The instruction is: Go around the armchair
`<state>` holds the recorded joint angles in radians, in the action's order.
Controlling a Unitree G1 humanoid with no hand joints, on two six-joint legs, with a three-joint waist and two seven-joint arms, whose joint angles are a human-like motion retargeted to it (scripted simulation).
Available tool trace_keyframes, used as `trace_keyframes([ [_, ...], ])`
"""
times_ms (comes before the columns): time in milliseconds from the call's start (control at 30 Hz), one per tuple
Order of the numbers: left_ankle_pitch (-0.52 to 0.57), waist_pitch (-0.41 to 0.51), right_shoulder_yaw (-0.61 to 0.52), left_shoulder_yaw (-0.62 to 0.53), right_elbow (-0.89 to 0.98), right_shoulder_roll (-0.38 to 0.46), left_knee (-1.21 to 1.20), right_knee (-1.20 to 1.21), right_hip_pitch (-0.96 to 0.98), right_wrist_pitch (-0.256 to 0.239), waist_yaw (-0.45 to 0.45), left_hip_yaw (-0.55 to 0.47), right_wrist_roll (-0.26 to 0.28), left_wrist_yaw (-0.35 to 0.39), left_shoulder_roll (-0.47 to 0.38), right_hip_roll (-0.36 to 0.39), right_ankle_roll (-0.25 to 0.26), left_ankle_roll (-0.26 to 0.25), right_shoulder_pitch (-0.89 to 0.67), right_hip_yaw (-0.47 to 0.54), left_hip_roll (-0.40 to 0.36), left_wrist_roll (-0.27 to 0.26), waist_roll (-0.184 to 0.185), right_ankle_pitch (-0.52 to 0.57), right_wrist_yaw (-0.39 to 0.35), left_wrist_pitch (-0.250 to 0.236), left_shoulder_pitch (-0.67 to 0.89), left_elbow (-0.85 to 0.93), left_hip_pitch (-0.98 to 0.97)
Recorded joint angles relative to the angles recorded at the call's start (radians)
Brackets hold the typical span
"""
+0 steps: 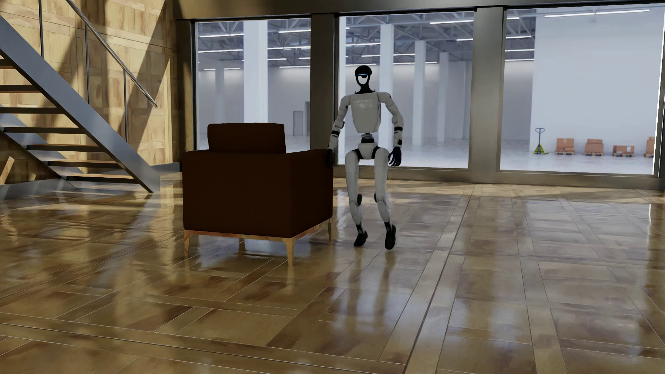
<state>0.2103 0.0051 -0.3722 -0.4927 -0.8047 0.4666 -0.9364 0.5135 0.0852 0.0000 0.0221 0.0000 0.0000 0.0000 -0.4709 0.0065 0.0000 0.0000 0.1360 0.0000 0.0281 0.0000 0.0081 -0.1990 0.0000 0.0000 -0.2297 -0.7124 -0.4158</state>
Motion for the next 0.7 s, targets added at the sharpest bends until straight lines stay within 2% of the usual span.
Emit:
trace_keyframes([
  [200,-0.265,-0.002,-0.036,0.004,-0.043,-0.013,0.45,0.012,-0.145,0.0,0.091,0.0,0.0,0.0,0.016,-0.009,0.0,0.0,0.019,0.0,0.014,0.0,-0.026,-0.143,0.0,0.0,-0.061,-0.109,-0.069],
  [300,-0.391,-0.03,-0.076,-0.013,-0.099,-0.032,0.523,0.021,-0.202,0.0,0.104,0.0,0.0,0.0,0.04,-0.011,0.0,0.0,0.068,0.0,0.029,0.0,-0.018,-0.219,0.0,0.0,-0.114,-0.163,-0.081],
  [333,-0.373,-0.04,-0.09,-0.021,-0.123,-0.037,0.522,0.015,-0.231,0.0,0.111,0.0,0.0,0.0,0.05,-0.019,0.0,0.0,0.091,0.0,0.026,0.0,-0.016,-0.243,0.0,0.0,-0.133,-0.177,-0.082],
  [367,-0.3,-0.056,-0.104,-0.028,-0.147,-0.041,0.509,0.007,-0.26,0.0,0.117,0.0,0.0,0.0,0.059,-0.033,0.0,0.0,0.116,0.0,0.02,0.0,-0.012,-0.262,0.0,0.0,-0.151,-0.187,-0.089],
  [433,-0.07,-0.09,-0.118,-0.042,-0.193,-0.053,0.42,-0.012,-0.307,0.0,0.109,0.0,0.0,0.0,0.075,-0.067,0.0,0.0,0.163,0.0,0.001,0.0,-0.014,-0.26,0.0,0.0,-0.176,-0.199,-0.152],
  [467,-0.022,-0.093,-0.107,-0.044,-0.212,-0.066,0.345,-0.015,-0.331,0.0,0.095,0.0,0.0,0.0,0.079,-0.09,0.0,0.0,0.184,0.0,-0.019,0.0,-0.026,-0.221,0.0,0.0,-0.176,-0.204,-0.188],
  [500,-0.028,-0.088,-0.093,-0.04,-0.229,-0.079,0.283,-0.008,-0.349,0.0,0.088,0.0,0.0,0.0,0.08,-0.11,0.0,0.0,0.203,0.0,-0.036,0.0,-0.037,-0.148,0.0,0.0,-0.17,-0.203,-0.202],
  [533,-0.056,-0.084,-0.09,-0.031,-0.242,-0.088,0.25,0.014,-0.35,0.0,0.093,0.0,0.0,0.0,0.079,-0.124,0.0,0.0,0.216,0.0,-0.042,0.0,-0.037,-0.038,0.0,0.0,-0.161,-0.195,-0.192],
  [633,-0.126,-0.101,-0.103,0.025,-0.244,-0.084,0.267,0.199,-0.206,0.0,0.098,0.0,0.0,0.0,0.066,-0.167,0.0,0.0,0.189,0.0,-0.057,0.0,-0.032,0.392,0.0,0.0,-0.125,-0.132,-0.132],
  [667,-0.141,-0.096,-0.075,0.045,-0.226,-0.079,0.282,0.292,-0.144,0.0,0.081,0.0,0.0,0.0,0.054,-0.174,0.0,0.0,0.166,0.0,-0.072,0.0,-0.031,0.484,0.0,0.0,-0.108,-0.106,-0.103],
  [700,-0.158,-0.084,-0.038,0.059,-0.195,-0.073,0.302,0.391,-0.081,0.0,0.065,0.0,0.0,0.0,0.036,-0.173,0.0,0.0,0.142,0.0,-0.082,0.0,-0.025,0.515,0.0,0.0,-0.085,-0.084,-0.068],
])
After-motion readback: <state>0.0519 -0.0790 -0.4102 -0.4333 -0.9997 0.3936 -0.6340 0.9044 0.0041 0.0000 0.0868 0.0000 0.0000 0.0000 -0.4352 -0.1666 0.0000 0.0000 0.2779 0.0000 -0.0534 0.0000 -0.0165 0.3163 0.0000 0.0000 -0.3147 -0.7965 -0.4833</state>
